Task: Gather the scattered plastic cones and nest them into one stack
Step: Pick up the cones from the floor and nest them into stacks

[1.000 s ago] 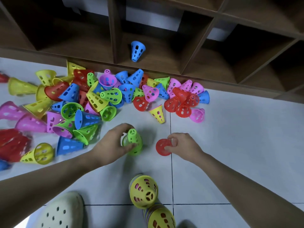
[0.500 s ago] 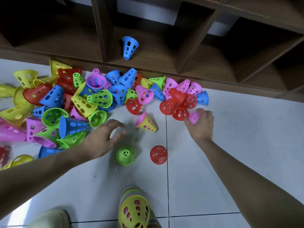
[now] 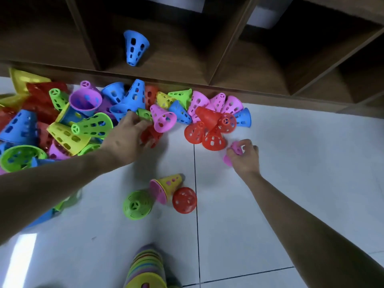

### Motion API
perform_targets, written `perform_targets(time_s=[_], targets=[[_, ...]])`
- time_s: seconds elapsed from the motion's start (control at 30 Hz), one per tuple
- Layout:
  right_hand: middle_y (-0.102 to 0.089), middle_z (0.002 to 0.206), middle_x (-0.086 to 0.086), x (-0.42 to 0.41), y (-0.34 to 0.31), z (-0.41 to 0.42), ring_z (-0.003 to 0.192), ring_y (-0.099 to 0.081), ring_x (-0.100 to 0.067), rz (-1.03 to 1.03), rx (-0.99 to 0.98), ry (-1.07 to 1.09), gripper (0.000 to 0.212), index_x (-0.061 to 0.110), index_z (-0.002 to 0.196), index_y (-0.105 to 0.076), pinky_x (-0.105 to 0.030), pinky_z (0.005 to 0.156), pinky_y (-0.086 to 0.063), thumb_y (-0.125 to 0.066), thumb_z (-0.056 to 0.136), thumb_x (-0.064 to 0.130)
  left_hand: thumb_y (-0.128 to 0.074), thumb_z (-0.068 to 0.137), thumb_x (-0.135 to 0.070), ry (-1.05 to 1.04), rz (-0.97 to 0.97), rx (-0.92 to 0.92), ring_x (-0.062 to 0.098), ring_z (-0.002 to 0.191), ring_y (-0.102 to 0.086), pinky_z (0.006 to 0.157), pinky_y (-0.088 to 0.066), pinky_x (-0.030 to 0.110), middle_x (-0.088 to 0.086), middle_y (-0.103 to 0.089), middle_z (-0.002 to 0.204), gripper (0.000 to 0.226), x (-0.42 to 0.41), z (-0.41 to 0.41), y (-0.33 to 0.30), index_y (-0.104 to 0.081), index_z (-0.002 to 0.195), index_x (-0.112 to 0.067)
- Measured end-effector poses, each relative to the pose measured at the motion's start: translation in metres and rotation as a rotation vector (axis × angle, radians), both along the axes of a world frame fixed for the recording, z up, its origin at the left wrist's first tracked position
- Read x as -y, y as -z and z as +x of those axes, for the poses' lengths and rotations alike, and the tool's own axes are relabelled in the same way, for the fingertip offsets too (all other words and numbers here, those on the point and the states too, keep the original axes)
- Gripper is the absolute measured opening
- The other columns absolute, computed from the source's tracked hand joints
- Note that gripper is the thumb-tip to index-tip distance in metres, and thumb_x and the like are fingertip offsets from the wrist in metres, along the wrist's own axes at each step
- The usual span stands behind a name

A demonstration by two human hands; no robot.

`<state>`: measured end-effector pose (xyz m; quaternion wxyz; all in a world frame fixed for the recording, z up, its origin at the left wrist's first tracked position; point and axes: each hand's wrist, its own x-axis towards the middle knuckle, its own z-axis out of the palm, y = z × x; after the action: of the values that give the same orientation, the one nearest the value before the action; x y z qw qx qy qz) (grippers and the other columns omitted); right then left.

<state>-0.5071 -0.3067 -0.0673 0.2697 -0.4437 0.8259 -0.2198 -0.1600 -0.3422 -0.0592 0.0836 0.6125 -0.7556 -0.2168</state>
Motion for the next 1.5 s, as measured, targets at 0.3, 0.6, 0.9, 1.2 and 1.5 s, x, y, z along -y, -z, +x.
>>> perform_targets(time_s=[0.3,0.6,0.9,1.2,1.5], targets=[[-0.064,0.106,-0.003,-0.016,0.002,-0.004,0.093,-0.065,-0.024,0.188,0.098,0.006,0.039,0.016,0.114,-0.055,-0.033,0.079,-0.053,-0.074,0.083,0.032,-0.043,0.068,-0.081,-0.065,0.250,0.265,0.035,0.125,-0.048,0.100,-0.045,0.047,0.011,-0.047,0.126,0.089,-0.002,-0.030,-0.012,-0.046,0.137,-0.025],[-0.064,0.097,0.010,-0.037,-0.003,0.002,0.082,-0.063,-0.008,0.231,0.167,-0.066,0.033,0.021,0.117,-0.056,-0.025,0.069,-0.048,-0.070,0.087,0.026,-0.036,0.078,-0.088,-0.095,0.347,0.362,0.038,0.136,-0.038,0.106,-0.039,0.049,0.019,-0.030,0.153,0.095,-0.006,-0.060,-0.018,-0.041,0.144,-0.020],[-0.071,0.100,0.001,-0.055,-0.005,0.004,0.091,-0.066,-0.016,0.228,0.291,-0.049,0.024,0.020,0.102,-0.066,-0.026,0.070,-0.047,-0.073,0.086,0.036,-0.054,0.069,-0.087,-0.055,0.453,0.263,0.027,0.104,-0.060,0.084,-0.051,0.035,0.007,-0.060,0.113,0.089,-0.015,-0.028,-0.005,-0.046,0.140,-0.033],[-0.074,0.106,-0.012,-0.069,-0.023,0.040,0.094,-0.069,-0.024,0.283,0.756,0.018,0.028,0.010,0.106,-0.070,-0.039,0.086,-0.055,-0.064,0.095,0.035,-0.066,0.065,-0.083,-0.220,0.587,-0.038,0.012,0.079,-0.059,0.062,-0.041,0.028,-0.002,-0.064,0.087,0.064,-0.060,0.013,-0.020,-0.059,0.093,-0.026],[-0.071,0.108,-0.001,-0.104,-0.042,0.075,0.101,-0.068,-0.022,0.066,0.651,-0.255,0.029,0.031,0.109,-0.063,-0.036,0.087,-0.058,-0.071,0.083,0.021,-0.087,0.070,-0.028,-0.148,0.330,-0.531,0.008,0.082,-0.065,0.069,-0.049,0.019,-0.008,-0.069,0.095,0.048,-0.128,0.033,-0.050,-0.060,0.111,-0.030]])
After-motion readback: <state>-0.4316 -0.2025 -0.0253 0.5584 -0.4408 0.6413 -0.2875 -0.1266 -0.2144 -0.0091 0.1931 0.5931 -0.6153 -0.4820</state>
